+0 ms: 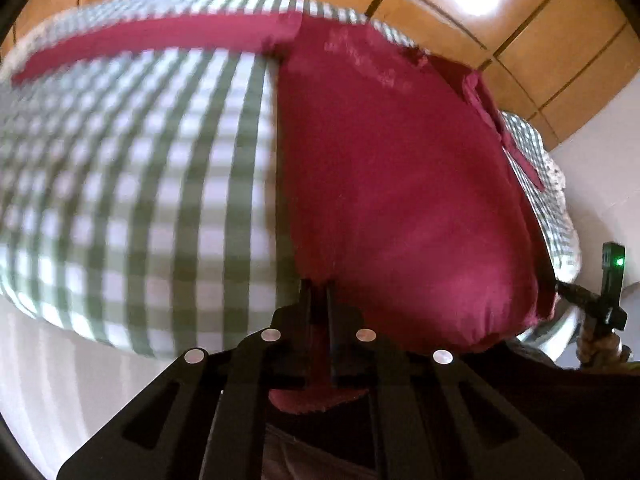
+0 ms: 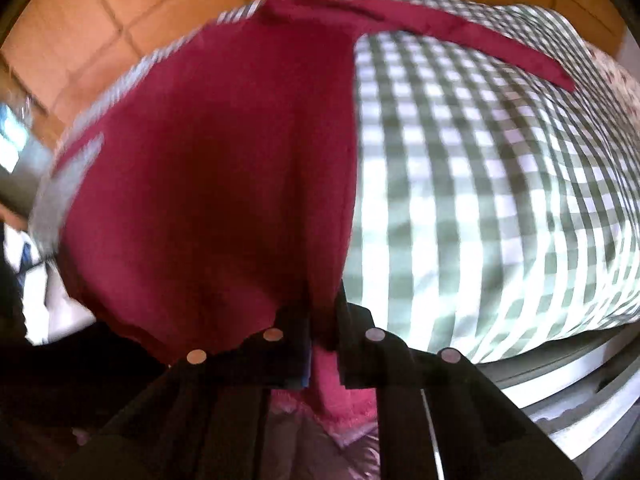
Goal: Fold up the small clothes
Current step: 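Lay the sweatshirt flat on the bed and open both tools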
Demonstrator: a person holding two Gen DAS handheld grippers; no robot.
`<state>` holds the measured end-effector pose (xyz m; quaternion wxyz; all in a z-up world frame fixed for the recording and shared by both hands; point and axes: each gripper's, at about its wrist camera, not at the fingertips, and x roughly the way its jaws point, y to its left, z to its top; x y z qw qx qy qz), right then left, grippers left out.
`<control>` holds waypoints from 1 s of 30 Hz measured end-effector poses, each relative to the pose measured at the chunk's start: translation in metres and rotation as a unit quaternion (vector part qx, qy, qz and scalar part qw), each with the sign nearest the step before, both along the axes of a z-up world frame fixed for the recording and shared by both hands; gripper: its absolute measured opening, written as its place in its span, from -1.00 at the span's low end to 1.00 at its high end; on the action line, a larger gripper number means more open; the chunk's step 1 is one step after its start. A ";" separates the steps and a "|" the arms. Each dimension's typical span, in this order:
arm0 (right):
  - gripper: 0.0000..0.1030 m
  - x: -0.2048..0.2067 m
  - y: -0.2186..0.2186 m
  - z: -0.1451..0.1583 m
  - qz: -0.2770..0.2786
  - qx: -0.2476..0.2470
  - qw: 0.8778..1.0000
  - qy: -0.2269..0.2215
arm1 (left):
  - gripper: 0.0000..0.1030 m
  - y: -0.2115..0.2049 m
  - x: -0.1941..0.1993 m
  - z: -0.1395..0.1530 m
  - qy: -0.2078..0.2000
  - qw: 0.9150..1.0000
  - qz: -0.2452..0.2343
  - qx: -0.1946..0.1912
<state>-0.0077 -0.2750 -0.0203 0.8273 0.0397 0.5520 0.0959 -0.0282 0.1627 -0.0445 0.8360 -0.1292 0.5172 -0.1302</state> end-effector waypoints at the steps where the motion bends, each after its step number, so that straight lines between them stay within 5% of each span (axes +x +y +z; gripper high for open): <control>1: -0.80 0.001 -0.002 -0.001 -0.005 0.004 1.000 0.001 | -0.72 0.002 0.004 0.008 -0.013 1.000 0.005 0.006; 3: -0.54 0.009 -0.016 0.000 -0.040 0.022 0.999 -0.002 | 0.22 0.005 0.012 0.025 -0.051 0.998 0.024 0.016; 4: -0.45 0.013 -0.025 0.004 -0.060 0.022 0.998 -0.012 | 0.34 0.006 0.014 0.034 -0.075 0.996 0.034 0.020; 6: 0.00 0.026 -0.042 0.012 -0.095 0.017 0.995 -0.034 | 0.36 -0.003 0.028 0.044 -0.104 0.994 0.035 0.022; 11: 0.24 0.059 -0.085 0.032 -0.190 -0.034 0.977 -0.093 | 0.36 -0.052 0.069 0.043 -0.124 0.991 0.008 0.045; 16: 0.24 0.084 -0.129 0.034 -0.228 -0.116 0.958 -0.133 | 0.36 -0.116 0.114 0.022 -0.129 0.984 -0.045 0.112; 20: 0.24 0.142 -0.140 0.026 -0.218 -0.168 0.951 -0.141 | 0.36 -0.142 0.142 -0.001 -0.127 0.979 -0.062 0.149; 22: 0.24 0.162 -0.140 0.018 -0.207 -0.182 0.951 -0.139 | 0.36 -0.146 0.154 -0.012 -0.112 0.980 -0.056 0.154; 26: 0.26 0.204 -0.134 0.000 -0.180 -0.231 0.945 -0.145 | 0.80 -0.139 0.167 -0.029 -0.098 0.985 -0.026 0.138; 30: 0.15 0.242 -0.140 -0.012 -0.170 -0.274 0.935 -0.149 | 0.91 -0.135 0.171 -0.033 -0.094 0.988 -0.027 0.116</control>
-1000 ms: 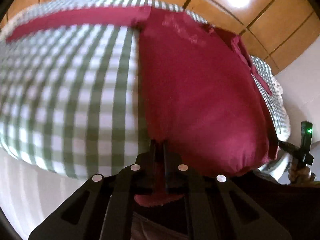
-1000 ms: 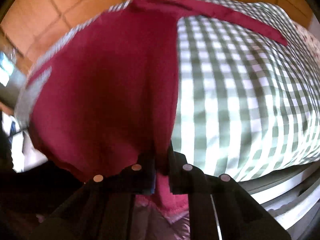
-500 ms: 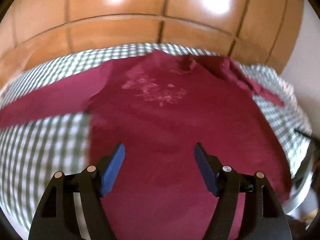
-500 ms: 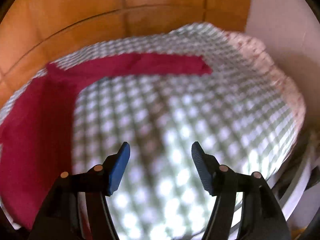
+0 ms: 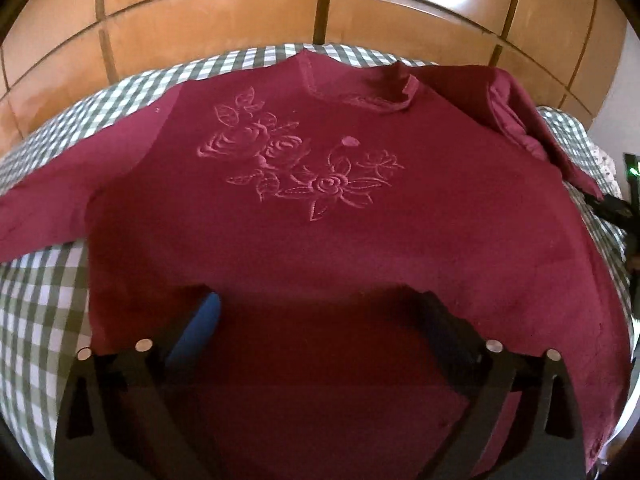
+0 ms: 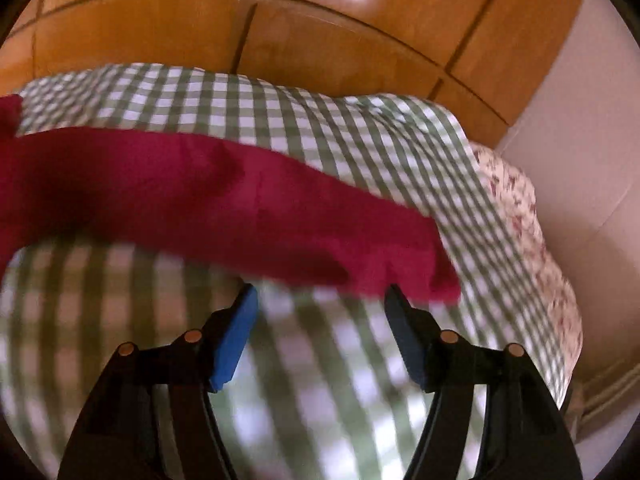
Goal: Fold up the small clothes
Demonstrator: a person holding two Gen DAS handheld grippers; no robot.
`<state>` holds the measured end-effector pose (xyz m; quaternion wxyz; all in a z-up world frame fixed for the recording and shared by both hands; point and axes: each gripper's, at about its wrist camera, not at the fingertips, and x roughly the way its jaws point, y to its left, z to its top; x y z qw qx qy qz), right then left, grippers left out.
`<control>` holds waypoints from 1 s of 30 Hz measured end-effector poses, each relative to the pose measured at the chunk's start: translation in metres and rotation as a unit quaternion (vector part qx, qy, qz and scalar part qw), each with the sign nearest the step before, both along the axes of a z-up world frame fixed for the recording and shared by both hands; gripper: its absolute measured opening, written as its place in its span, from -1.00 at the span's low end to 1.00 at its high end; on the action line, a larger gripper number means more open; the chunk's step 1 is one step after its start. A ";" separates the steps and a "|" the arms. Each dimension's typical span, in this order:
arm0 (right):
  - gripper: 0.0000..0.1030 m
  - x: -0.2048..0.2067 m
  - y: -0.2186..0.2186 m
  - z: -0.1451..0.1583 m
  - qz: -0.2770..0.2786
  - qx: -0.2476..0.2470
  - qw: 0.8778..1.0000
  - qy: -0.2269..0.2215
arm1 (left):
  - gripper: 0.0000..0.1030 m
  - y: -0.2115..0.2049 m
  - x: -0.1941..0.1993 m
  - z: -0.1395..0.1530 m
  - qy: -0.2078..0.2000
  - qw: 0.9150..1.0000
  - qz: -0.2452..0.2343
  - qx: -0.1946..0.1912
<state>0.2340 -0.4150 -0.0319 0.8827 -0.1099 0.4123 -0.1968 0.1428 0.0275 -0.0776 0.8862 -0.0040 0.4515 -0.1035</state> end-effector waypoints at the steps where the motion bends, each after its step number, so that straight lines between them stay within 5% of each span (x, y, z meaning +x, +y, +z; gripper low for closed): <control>1: 0.01 0.009 -0.005 -0.001 -0.002 0.000 1.000 0.001 | 0.91 0.000 -0.001 0.000 -0.001 1.000 0.000 -0.001; 3: -0.59 0.025 -0.016 -0.004 -0.007 0.008 1.000 0.015 | 0.92 0.001 -0.001 -0.001 -0.003 1.000 0.000 -0.004; 5: -0.89 0.033 -0.023 -0.006 -0.011 0.020 0.999 0.027 | 0.92 0.002 0.000 -0.001 -0.003 1.000 0.001 -0.009; 10: -0.92 0.008 -0.034 0.042 0.027 0.092 0.995 0.015 | 0.92 0.001 0.000 -0.001 -0.005 1.000 0.002 -0.010; 13: -0.92 -0.012 -0.041 0.082 0.057 0.094 0.994 0.017 | 0.92 0.001 -0.001 -0.001 -0.006 1.000 0.003 -0.010; 18: -0.91 -0.004 -0.079 0.117 0.026 0.108 0.993 0.047 | 0.92 0.001 -0.002 0.000 -0.007 1.000 0.003 -0.010; 20: -0.77 0.014 -0.096 0.113 -0.011 0.097 0.994 0.053 | 0.92 0.001 -0.002 0.000 -0.007 1.000 0.003 -0.010; 21: -0.27 0.020 -0.103 0.110 -0.027 0.092 0.994 0.047 | 0.92 0.001 -0.002 0.000 -0.006 1.000 0.003 -0.010; 23: 0.30 0.028 -0.119 0.104 -0.076 0.066 0.995 0.016 | 0.92 0.001 -0.001 0.000 -0.006 1.000 0.003 -0.009; 26: 0.27 0.014 -0.135 0.103 -0.115 0.098 0.988 -0.018 | 0.92 0.001 -0.002 0.000 -0.007 1.000 0.003 -0.010; 30: 0.27 -0.041 -0.148 0.083 -0.135 0.246 0.958 -0.056 | 0.92 0.001 -0.002 0.000 -0.007 1.000 0.003 -0.009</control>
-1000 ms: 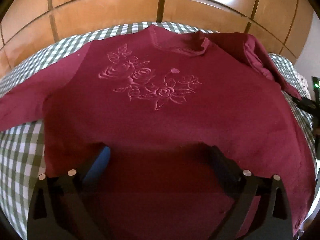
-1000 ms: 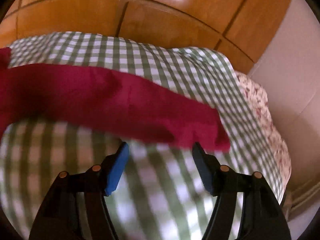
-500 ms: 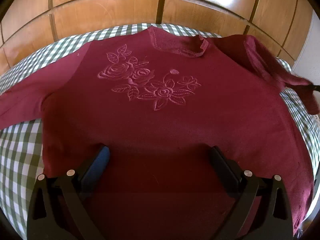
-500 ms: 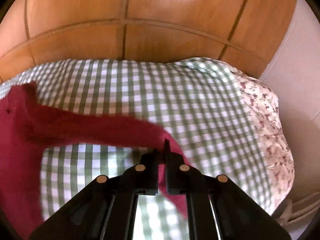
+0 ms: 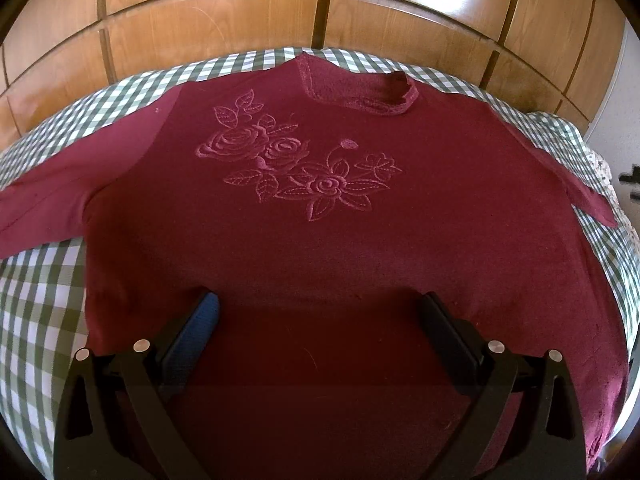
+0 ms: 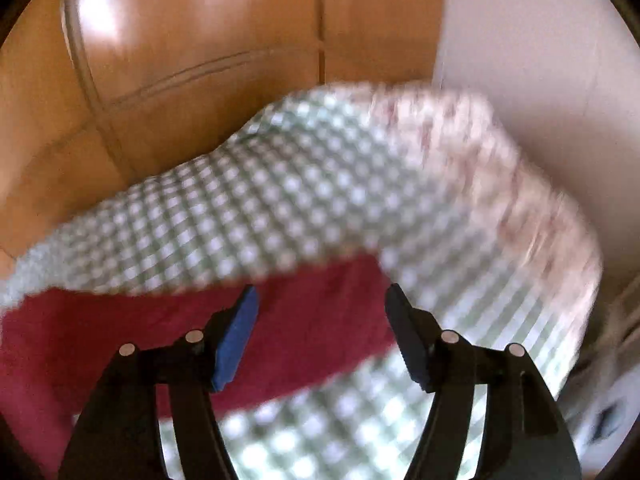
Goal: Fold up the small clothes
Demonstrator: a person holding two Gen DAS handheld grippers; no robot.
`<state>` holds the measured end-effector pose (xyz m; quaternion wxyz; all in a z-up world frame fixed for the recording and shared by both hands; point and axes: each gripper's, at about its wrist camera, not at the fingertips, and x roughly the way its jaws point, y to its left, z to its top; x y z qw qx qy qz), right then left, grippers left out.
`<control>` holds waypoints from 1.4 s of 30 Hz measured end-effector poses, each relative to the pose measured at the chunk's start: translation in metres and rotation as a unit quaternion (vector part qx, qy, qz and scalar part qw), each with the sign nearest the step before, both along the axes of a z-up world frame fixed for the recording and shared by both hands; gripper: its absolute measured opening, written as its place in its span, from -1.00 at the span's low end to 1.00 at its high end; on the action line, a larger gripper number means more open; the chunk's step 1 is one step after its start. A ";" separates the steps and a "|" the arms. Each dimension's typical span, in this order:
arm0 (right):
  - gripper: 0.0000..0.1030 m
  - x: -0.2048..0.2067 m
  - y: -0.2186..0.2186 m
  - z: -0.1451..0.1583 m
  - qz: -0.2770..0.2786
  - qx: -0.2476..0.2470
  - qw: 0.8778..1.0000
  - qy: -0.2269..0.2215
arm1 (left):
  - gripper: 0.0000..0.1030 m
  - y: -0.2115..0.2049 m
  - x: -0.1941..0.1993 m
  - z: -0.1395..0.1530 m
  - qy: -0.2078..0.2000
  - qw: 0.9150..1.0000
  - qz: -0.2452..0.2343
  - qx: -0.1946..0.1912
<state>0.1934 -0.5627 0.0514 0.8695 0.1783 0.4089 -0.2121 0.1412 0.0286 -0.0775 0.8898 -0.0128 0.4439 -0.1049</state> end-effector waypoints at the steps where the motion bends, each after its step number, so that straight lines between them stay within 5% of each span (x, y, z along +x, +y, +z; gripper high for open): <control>1: 0.26 -0.013 -0.003 -0.010 -0.006 0.044 0.999 -0.011 | 0.92 0.000 0.000 0.000 0.000 1.000 0.000 0.000; 3: 0.18 -0.032 -0.010 -0.040 -0.020 0.142 0.989 -0.024 | 0.92 0.000 0.000 0.000 0.000 1.000 0.000 0.001; 8: -0.13 -0.024 -0.027 -0.084 -0.087 0.231 0.967 -0.055 | 0.92 -0.001 0.000 -0.001 0.001 1.000 0.000 0.004; 10: -0.50 -0.010 -0.032 -0.082 -0.093 0.225 0.968 -0.052 | 0.92 -0.001 0.000 -0.001 0.000 1.000 0.000 0.005; 11: -0.89 -0.001 -0.031 -0.080 -0.089 0.217 0.971 -0.037 | 0.92 -0.001 0.001 -0.001 0.001 1.000 0.000 0.006; 15: -0.89 0.009 -0.030 -0.039 -0.065 0.113 0.990 -0.051 | 0.92 -0.001 0.000 -0.001 0.000 1.000 0.000 0.006; 19: -0.90 0.018 -0.038 -0.058 -0.086 0.050 0.995 0.022 | 0.92 0.000 0.001 -0.001 -0.001 1.000 -0.001 0.006; 22: -0.77 0.017 -0.031 -0.075 -0.090 0.065 0.994 0.024 | 0.92 0.001 0.002 -0.001 0.000 1.000 -0.001 0.003; 23: -0.52 0.011 -0.031 -0.075 -0.097 0.076 0.992 0.013 | 0.92 0.001 0.002 -0.001 0.002 1.000 -0.002 0.002; 24: -0.04 0.003 -0.027 -0.073 -0.101 0.103 0.990 -0.003 | 0.92 0.003 0.002 0.000 0.005 1.000 -0.002 -0.001; 25: 0.07 -0.002 -0.023 -0.072 -0.101 0.108 0.989 -0.009 | 0.92 0.003 0.002 0.002 0.008 1.000 -0.003 -0.004; 31: 0.12 -0.028 0.059 -0.048 0.025 0.118 0.993 -0.016 | 0.69 0.033 -0.021 0.024 0.021 0.998 0.022 -0.055; 36: 0.12 -0.056 0.164 -0.049 0.208 0.175 0.962 0.001 | 0.67 0.078 -0.059 0.035 0.016 0.996 0.055 -0.066; 39: 0.09 -0.080 0.211 -0.057 0.272 0.196 0.942 0.020 | 0.61 0.097 -0.085 0.031 0.033 0.994 0.064 -0.081; 42: 0.04 -0.111 0.246 -0.069 0.310 0.192 0.930 0.053 | 0.25 0.106 -0.110 0.023 0.054 0.992 0.055 -0.098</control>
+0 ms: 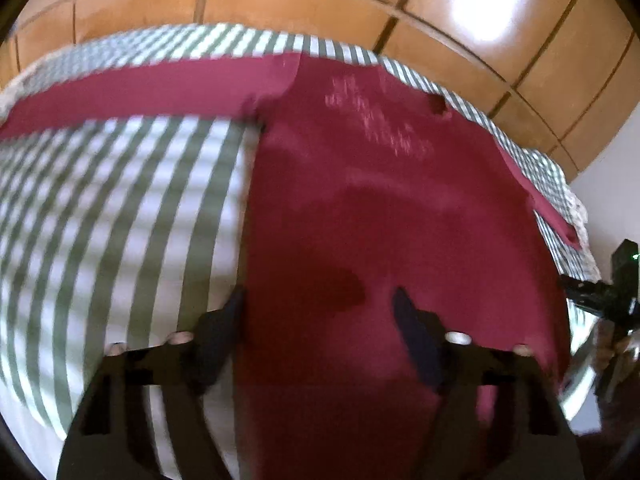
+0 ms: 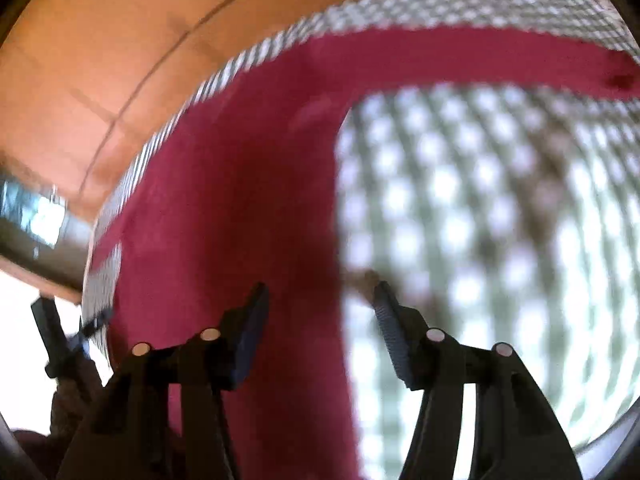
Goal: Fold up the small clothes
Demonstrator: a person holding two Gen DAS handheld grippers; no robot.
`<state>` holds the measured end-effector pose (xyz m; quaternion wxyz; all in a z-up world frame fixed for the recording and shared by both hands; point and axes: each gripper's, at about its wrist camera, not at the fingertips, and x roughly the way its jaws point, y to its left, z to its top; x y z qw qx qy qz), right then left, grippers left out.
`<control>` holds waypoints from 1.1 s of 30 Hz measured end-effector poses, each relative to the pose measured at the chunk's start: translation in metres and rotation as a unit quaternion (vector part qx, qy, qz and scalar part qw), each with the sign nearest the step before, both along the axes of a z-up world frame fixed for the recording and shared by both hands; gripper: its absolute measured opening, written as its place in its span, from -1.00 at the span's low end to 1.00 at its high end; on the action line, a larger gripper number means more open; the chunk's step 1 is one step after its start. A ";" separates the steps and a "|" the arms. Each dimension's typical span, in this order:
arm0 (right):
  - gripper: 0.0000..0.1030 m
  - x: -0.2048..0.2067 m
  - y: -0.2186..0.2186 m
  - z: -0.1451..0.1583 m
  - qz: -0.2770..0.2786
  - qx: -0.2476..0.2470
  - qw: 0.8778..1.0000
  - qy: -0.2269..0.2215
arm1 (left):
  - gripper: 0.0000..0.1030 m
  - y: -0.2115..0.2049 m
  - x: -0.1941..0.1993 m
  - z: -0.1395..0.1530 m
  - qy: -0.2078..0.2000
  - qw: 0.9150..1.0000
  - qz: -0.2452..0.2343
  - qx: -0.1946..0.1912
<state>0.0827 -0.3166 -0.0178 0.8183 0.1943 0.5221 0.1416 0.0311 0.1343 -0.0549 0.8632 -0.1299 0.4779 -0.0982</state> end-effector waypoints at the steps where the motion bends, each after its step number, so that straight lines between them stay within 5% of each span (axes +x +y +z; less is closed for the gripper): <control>1: 0.04 -0.009 0.007 -0.002 0.010 -0.005 1.000 0.002 | 0.21 0.001 -0.007 -0.002 -0.001 1.000 -0.003 -0.002; 4: -0.06 -0.029 0.021 -0.007 0.032 -0.022 0.999 0.008 | -0.03 0.004 -0.025 -0.005 -0.003 1.000 -0.003 -0.014; 5: -0.28 -0.036 0.025 -0.008 0.036 -0.028 0.999 0.012 | -0.49 0.006 -0.028 -0.006 -0.004 1.000 0.001 -0.019; 6: -0.77 -0.039 0.028 -0.009 0.039 -0.052 0.998 0.012 | -0.73 0.008 -0.030 -0.007 0.001 1.000 0.002 -0.023; 11: -0.85 -0.054 0.012 0.014 0.035 -0.071 0.997 -0.010 | -0.86 0.016 -0.039 0.004 -0.008 1.000 -0.002 -0.010; 16: -0.82 -0.066 0.016 -0.012 0.062 -0.102 0.992 0.035 | -0.79 0.012 -0.042 -0.004 0.011 1.000 -0.022 0.020; 20: -0.46 -0.061 0.010 -0.015 0.041 -0.066 0.996 0.035 | -0.12 0.008 -0.038 0.016 -0.014 0.999 -0.005 0.041; 22: -0.19 -0.059 -0.005 -0.006 0.024 -0.064 0.997 0.022 | -0.01 0.006 -0.032 0.030 -0.044 0.998 0.000 0.042; 27: 0.14 -0.039 -0.075 0.015 -0.116 -0.007 0.993 -0.015 | 0.13 -0.018 0.003 0.048 -0.081 0.996 -0.001 0.048; 33: 0.06 0.022 -0.190 0.002 -0.316 0.070 0.946 -0.028 | 0.15 -0.067 0.047 0.024 -0.061 0.994 -0.037 0.077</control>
